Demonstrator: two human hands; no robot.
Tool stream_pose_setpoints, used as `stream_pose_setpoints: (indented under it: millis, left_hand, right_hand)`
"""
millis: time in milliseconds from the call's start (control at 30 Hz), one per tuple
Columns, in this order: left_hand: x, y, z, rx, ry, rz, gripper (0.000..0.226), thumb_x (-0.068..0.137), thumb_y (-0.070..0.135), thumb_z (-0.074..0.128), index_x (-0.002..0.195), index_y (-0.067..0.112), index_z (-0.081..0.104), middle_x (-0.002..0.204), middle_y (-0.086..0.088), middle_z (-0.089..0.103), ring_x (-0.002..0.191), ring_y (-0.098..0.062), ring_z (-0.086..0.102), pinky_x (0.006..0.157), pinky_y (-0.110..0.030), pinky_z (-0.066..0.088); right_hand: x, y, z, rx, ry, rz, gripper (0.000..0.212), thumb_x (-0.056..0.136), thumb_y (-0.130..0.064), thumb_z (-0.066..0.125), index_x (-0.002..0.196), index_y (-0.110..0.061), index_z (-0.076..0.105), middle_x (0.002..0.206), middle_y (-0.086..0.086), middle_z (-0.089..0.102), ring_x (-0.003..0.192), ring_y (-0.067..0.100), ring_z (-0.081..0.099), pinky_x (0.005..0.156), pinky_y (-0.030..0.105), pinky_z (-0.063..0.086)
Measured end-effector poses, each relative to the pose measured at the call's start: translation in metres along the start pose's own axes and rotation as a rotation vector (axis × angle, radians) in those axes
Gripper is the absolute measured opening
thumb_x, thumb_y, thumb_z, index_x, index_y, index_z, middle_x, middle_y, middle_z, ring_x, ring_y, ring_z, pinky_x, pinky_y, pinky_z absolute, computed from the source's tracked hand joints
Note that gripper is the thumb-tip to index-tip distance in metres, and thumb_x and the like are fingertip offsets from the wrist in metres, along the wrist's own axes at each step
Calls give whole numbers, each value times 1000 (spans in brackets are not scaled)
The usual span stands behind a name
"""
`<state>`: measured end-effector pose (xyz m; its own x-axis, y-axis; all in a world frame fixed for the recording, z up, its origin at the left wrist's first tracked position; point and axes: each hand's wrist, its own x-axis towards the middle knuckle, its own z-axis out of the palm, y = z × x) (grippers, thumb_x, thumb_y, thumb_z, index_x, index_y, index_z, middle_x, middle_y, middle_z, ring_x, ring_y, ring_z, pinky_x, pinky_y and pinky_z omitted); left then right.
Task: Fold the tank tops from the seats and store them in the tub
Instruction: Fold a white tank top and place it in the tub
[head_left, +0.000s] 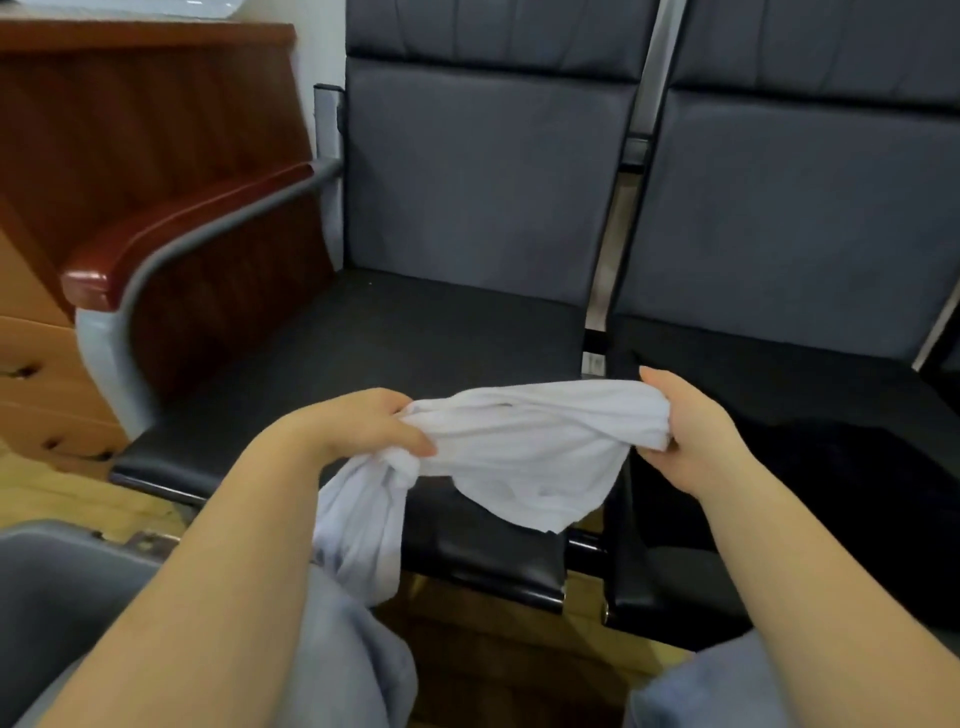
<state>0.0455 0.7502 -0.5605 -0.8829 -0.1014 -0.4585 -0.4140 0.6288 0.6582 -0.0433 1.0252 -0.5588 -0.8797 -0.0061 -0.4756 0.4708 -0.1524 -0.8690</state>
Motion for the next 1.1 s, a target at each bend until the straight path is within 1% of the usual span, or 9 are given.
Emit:
stream_pose_setpoints:
  millis: [100,200,333,433,533,633,833,967,1100]
  left_hand:
    - [3,1,2,-193,7,54,33,82,36,70,114,30,64,112,6,69,107,-15,63,101,-42,46]
    - [5,10,15,-336,2,106,30,87,34,65,116,29,63,115,1,68,108,-20,64,101,-46,46]
    - [0,37,32,-658,-106,258,21,90,10,57,108,17,66,108,-5,72,101,-21,68,92,-39,52]
    - [-6,45,32,-781,-187,362,33,80,6,63,112,15,65,103,-4,72,96,-20,69,82,-34,57]
    - [-17,42,30,-809,-154,396,41,78,5,67,115,22,63,104,1,72,95,-17,69,78,-33,58]
    - [-30,39,30,-861,10,341,23,88,11,62,105,25,66,94,3,75,85,-15,72,67,-31,59]
    - [-46,22,41,-422,154,240,13,98,31,51,95,37,61,96,5,67,88,-13,65,68,-25,49]
    - [-53,15,45,-74,78,299,11,94,30,58,95,41,57,94,17,60,84,-2,58,65,-14,40]
    - [-56,22,51,-438,-30,247,15,91,29,62,105,32,66,95,3,71,86,-14,69,67,-25,54]
  right_hand:
    - [2,4,-7,-655,30,-101,55,90,-58,50,116,-12,64,117,6,63,104,26,58,88,35,46]
    - [-11,20,-3,-1148,-212,-497,89,60,-94,32,92,-18,66,99,-6,62,100,18,56,92,37,45]
    - [-20,38,18,-1111,-626,-476,53,76,-54,70,120,-42,43,115,-24,49,106,-5,48,95,19,40]
    - [-13,49,22,-1202,-583,-527,32,87,-41,65,117,-31,59,100,-22,57,94,-4,55,81,5,41]
    - [-17,51,15,-1188,-514,-374,33,86,-46,66,111,-25,66,108,-7,65,100,9,60,87,20,47]
    - [-37,54,12,-943,-760,-105,41,76,-40,79,112,-27,64,109,-3,69,102,15,65,90,36,53]
    - [-70,62,6,-1157,-1076,11,62,66,-47,82,120,-27,59,118,-2,66,114,19,61,102,44,47]
    - [-75,60,12,-818,-947,-27,77,61,-55,79,128,-27,53,122,-2,65,115,20,61,103,45,47]
    - [-78,61,19,-629,-812,-172,60,64,-51,73,116,-23,62,113,-2,70,108,18,66,101,43,48]
